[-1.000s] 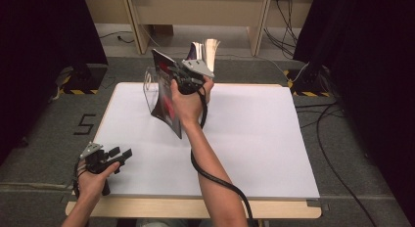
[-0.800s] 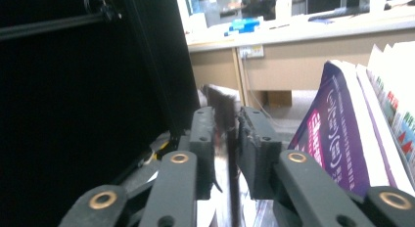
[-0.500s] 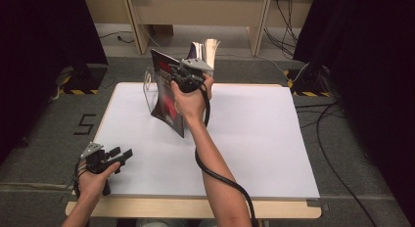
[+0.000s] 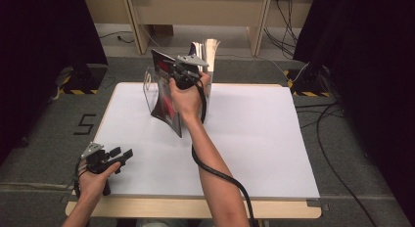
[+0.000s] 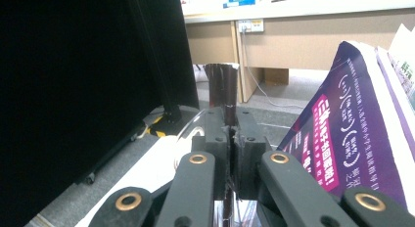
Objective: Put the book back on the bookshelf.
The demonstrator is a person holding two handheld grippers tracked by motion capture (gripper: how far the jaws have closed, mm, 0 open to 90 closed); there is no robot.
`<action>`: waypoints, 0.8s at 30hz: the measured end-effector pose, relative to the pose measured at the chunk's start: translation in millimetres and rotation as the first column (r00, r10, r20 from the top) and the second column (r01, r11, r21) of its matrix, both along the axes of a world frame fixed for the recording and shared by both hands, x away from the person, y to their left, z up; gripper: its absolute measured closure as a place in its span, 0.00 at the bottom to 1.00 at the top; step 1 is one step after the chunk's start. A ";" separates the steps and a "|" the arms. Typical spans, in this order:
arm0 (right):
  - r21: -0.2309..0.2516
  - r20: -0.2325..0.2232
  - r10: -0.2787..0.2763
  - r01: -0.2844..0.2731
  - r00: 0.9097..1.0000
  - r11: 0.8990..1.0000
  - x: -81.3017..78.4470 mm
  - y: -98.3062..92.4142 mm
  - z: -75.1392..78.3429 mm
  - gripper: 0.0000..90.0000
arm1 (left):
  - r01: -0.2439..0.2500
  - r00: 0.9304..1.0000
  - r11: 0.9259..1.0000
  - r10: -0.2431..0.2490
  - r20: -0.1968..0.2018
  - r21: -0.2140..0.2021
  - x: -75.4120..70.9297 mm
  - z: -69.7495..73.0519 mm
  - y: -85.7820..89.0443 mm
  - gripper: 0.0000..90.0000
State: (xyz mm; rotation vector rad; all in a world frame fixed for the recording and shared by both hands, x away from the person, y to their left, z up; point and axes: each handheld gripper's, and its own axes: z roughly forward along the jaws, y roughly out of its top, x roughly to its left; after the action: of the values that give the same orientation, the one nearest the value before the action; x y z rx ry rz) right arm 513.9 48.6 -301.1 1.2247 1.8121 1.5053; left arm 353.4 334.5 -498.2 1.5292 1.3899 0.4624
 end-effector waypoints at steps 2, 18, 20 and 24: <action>0.007 0.007 -0.003 0.003 1.000 1.000 -1.3 0.7 -0.7 0.97 | -0.001 1.000 1.000 0.001 0.001 0.001 0.0 0.0 -0.1 0.42; 0.068 0.073 -0.006 0.001 0.997 0.998 -10.4 5.1 -2.6 0.97 | 0.008 1.000 0.999 -0.009 0.027 0.035 0.2 3.6 -6.7 0.39; 0.071 0.085 -0.007 0.001 0.996 0.997 -11.1 7.1 -2.5 0.97 | 0.007 1.000 0.999 -0.008 0.026 0.033 0.4 2.9 -6.2 0.39; 0.081 0.112 -0.012 0.002 0.994 0.997 -12.6 9.8 1.1 0.97 | 0.007 1.000 0.999 -0.008 0.029 0.035 0.3 3.0 -6.2 0.39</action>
State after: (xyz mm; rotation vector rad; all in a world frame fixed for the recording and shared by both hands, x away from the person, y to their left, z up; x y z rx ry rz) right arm 501.3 58.4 -300.1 1.1575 1.6876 1.6240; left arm 353.7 328.3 -495.2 1.5494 1.3590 0.5050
